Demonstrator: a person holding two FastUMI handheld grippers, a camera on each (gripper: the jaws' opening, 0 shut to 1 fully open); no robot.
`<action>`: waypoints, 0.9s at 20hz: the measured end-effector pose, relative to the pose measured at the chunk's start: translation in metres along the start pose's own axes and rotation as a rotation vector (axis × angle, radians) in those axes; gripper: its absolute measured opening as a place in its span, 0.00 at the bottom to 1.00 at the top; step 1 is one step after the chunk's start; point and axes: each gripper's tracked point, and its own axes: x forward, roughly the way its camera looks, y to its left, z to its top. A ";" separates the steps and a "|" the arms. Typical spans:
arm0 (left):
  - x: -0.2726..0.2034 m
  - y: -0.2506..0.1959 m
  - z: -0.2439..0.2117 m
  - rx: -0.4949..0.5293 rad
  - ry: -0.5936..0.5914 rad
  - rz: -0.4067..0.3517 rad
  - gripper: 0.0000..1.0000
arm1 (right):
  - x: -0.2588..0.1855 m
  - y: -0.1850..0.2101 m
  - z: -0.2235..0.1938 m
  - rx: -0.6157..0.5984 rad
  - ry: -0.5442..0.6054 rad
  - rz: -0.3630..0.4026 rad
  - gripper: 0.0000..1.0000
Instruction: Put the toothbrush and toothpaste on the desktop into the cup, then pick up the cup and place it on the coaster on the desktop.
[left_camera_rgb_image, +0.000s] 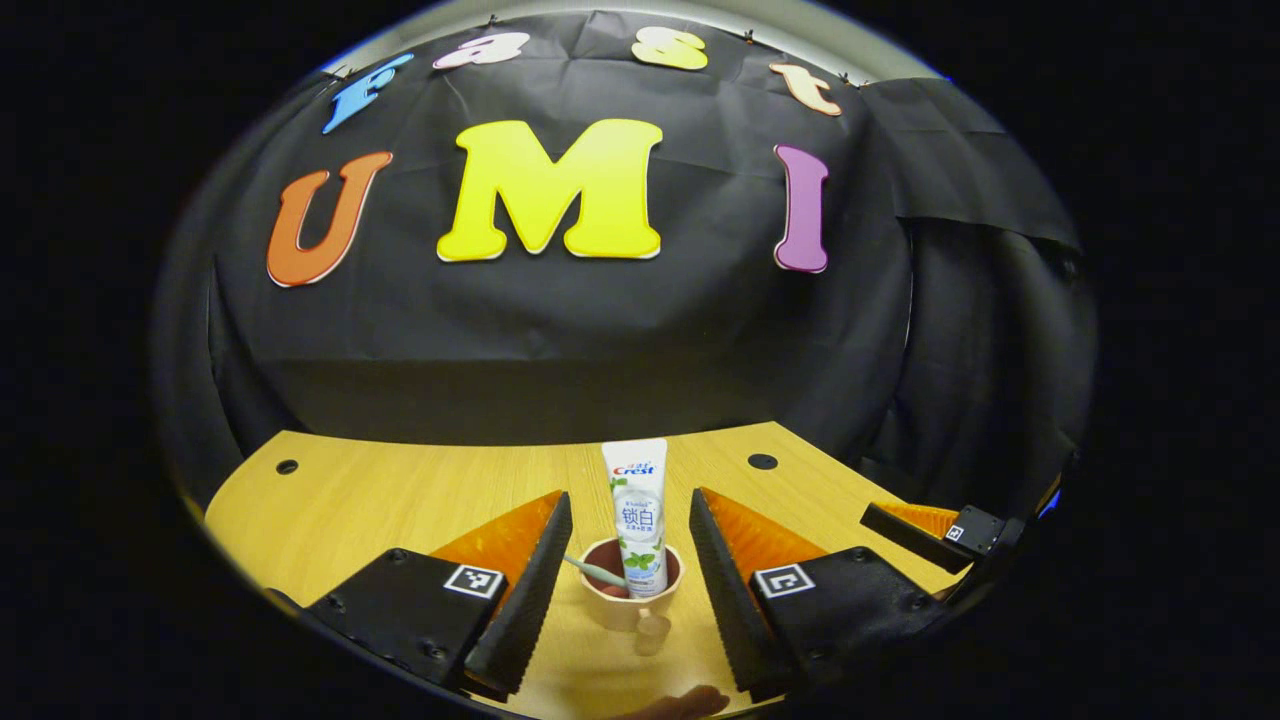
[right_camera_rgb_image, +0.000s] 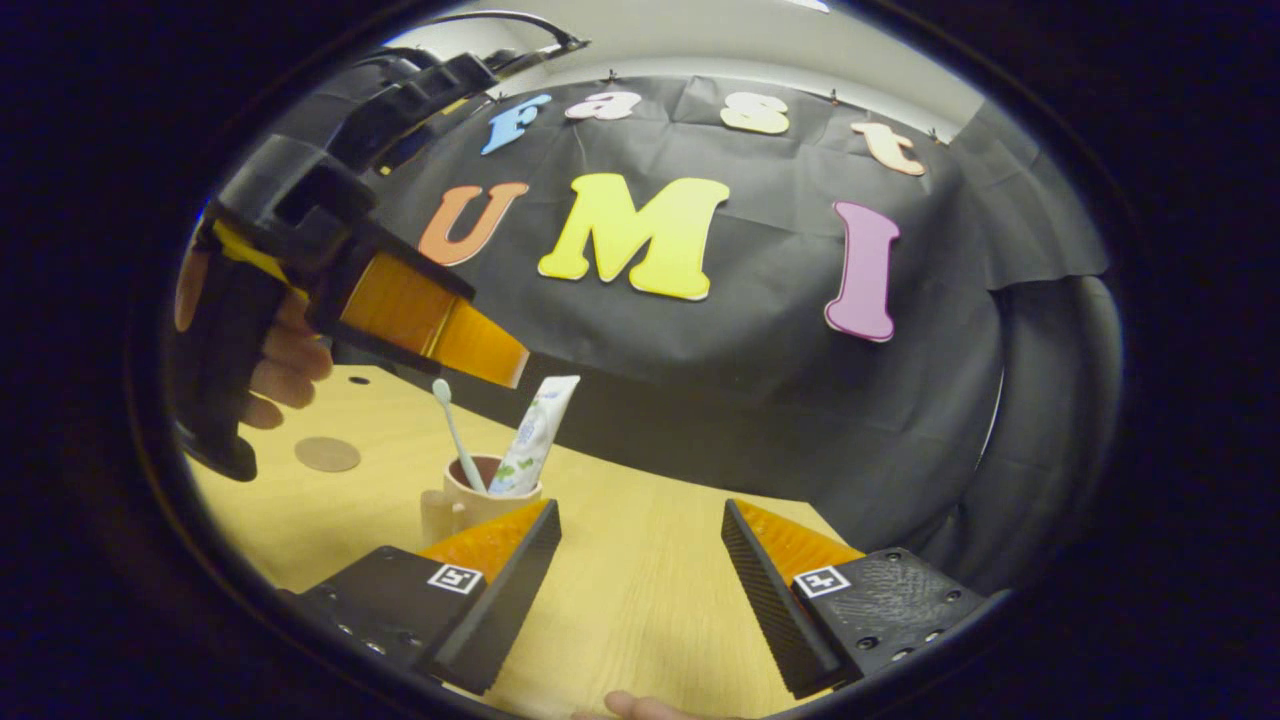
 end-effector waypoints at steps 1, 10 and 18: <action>-0.009 0.004 0.004 0.004 -0.020 0.001 0.80 | -0.001 0.004 0.003 0.006 0.009 0.009 0.96; -0.104 0.073 -0.002 0.055 -0.134 0.134 0.98 | 0.001 0.031 0.018 0.131 0.163 0.050 0.96; -0.163 0.121 -0.048 0.026 -0.157 0.217 0.98 | 0.019 0.071 0.006 0.228 0.459 0.139 0.96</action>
